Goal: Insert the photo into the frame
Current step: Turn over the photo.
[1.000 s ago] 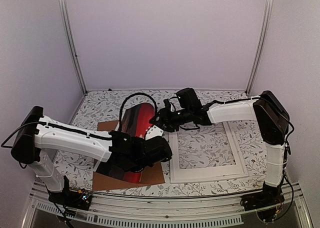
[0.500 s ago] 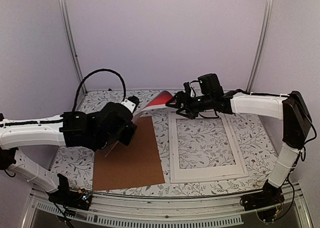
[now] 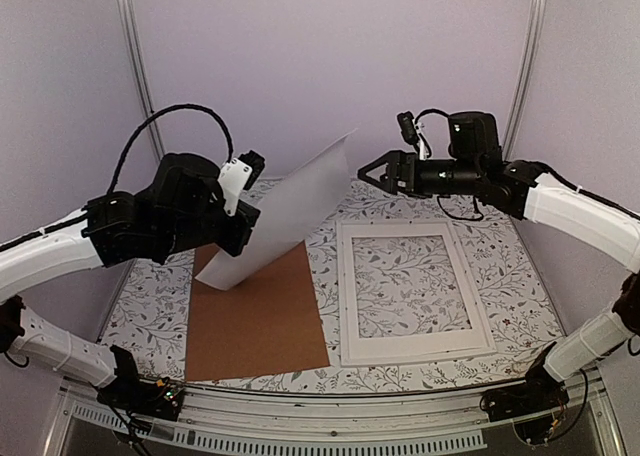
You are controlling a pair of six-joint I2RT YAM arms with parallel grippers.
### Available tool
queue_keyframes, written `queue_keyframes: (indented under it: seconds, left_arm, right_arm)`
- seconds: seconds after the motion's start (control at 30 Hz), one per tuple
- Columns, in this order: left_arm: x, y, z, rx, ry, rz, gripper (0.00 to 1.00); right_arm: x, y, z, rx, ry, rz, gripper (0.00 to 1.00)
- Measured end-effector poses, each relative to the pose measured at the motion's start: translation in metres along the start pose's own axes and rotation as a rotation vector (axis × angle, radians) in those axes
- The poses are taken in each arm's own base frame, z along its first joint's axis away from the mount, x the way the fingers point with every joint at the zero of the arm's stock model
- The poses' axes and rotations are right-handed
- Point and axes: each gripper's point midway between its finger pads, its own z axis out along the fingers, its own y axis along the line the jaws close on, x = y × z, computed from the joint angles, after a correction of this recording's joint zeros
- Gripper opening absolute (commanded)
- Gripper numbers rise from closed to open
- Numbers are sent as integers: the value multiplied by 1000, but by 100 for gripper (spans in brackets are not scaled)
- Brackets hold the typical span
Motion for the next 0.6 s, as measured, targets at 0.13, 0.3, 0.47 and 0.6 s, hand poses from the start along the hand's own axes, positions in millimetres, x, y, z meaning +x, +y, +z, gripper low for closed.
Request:
queue_keyframes:
  seconds: [0.13, 0.3, 0.47, 0.6]
  left_arm:
    - [-20, 5, 5, 26, -7, -1, 0]
    - [-39, 5, 16, 84, 0, -11, 0]
    - [-60, -1, 18, 180, -24, -70, 0]
    - [-85, -13, 8, 293, -79, -143, 0]
  right_arm:
    - [-9, 16, -34, 5, -52, -106, 88]
    - [-19, 27, -72, 50, -123, -210, 88]
    - [-25, 24, -97, 128, -175, -258, 90]
    - [-23, 7, -101, 216, -167, -242, 92]
